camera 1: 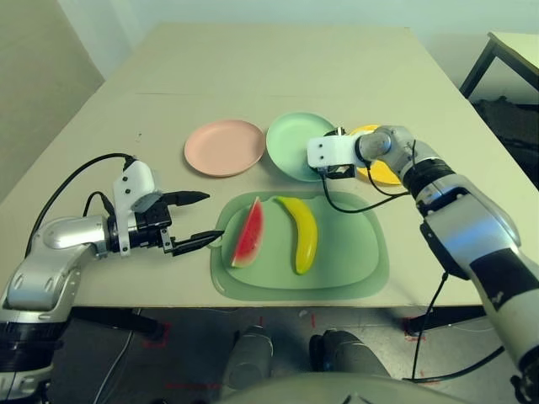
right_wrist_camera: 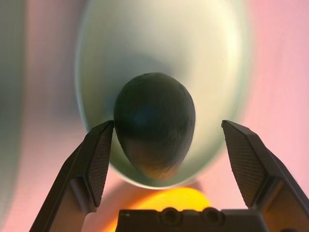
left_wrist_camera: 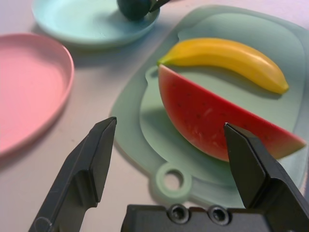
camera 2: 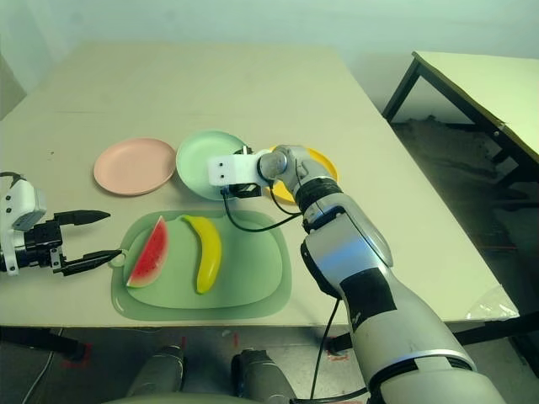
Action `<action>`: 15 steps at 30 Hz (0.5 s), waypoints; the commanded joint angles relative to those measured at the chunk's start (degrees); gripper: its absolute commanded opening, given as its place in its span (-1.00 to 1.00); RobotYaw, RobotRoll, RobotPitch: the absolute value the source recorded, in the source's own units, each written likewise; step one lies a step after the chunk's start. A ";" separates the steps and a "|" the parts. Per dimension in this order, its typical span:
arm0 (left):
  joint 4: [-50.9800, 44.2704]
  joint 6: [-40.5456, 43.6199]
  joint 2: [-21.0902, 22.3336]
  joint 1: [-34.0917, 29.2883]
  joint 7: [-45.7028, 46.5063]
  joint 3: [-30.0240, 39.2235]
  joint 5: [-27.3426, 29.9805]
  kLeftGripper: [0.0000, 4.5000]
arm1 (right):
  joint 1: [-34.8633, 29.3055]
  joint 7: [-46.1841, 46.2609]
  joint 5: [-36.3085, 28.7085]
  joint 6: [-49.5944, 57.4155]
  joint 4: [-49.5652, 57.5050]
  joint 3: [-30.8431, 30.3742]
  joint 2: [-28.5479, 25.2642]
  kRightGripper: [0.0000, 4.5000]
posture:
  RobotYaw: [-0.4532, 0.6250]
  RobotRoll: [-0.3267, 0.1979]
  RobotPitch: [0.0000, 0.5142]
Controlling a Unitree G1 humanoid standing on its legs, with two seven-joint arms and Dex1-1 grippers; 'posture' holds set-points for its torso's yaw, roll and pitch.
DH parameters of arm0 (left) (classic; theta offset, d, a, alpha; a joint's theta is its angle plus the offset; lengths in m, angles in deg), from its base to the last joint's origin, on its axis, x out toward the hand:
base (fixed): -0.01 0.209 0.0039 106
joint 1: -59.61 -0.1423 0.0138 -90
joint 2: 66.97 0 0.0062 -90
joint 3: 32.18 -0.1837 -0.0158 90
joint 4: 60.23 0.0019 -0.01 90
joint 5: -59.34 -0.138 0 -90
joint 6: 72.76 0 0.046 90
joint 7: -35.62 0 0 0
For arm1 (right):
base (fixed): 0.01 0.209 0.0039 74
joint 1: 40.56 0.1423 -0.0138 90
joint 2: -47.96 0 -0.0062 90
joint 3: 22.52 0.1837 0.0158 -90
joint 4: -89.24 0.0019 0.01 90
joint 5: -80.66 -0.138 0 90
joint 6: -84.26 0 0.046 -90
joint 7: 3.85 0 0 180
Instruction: Place the fruits into color-matched plates.
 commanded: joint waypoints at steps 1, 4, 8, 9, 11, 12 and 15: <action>2.22 -1.16 -0.34 1.76 -1.04 -2.16 -1.55 1.00 | 3.95 -0.93 -0.05 -1.40 0.05 1.47 -1.86 0.99 | 0.04 0.25 -0.70; 3.97 -2.02 -0.85 3.47 -1.55 -3.16 -2.31 1.00 | 6.38 -4.90 -1.18 -3.14 0.82 2.27 -3.34 0.99 | 0.01 0.25 -0.72; 6.13 -3.68 -0.81 4.84 -2.91 -3.86 -3.08 1.00 | 7.11 -17.74 -4.68 -7.37 4.09 3.96 -5.67 0.99 | -0.01 0.25 -0.73; 6.71 -4.26 -0.58 5.03 -3.57 -4.05 -3.27 1.00 | 6.34 -21.93 -5.98 -8.79 6.07 4.04 -6.46 0.99 | -0.01 0.25 -0.73; 7.59 -5.52 -0.05 5.06 -5.01 -4.42 -3.69 1.00 | 2.65 -30.98 -9.69 -10.25 12.95 3.87 -8.25 0.99 | -0.01 0.25 -0.73; 7.87 -5.91 0.09 5.00 -5.67 -4.51 -3.81 1.00 | 0.29 -34.88 -11.69 -9.87 17.44 3.75 -9.22 0.99 | -0.01 0.25 -0.73; 8.52 -6.64 0.47 4.88 -7.61 -4.87 -4.17 1.00 | -10.45 -44.24 -18.36 -5.44 38.45 2.24 -13.48 0.99 | -0.02 0.25 -0.74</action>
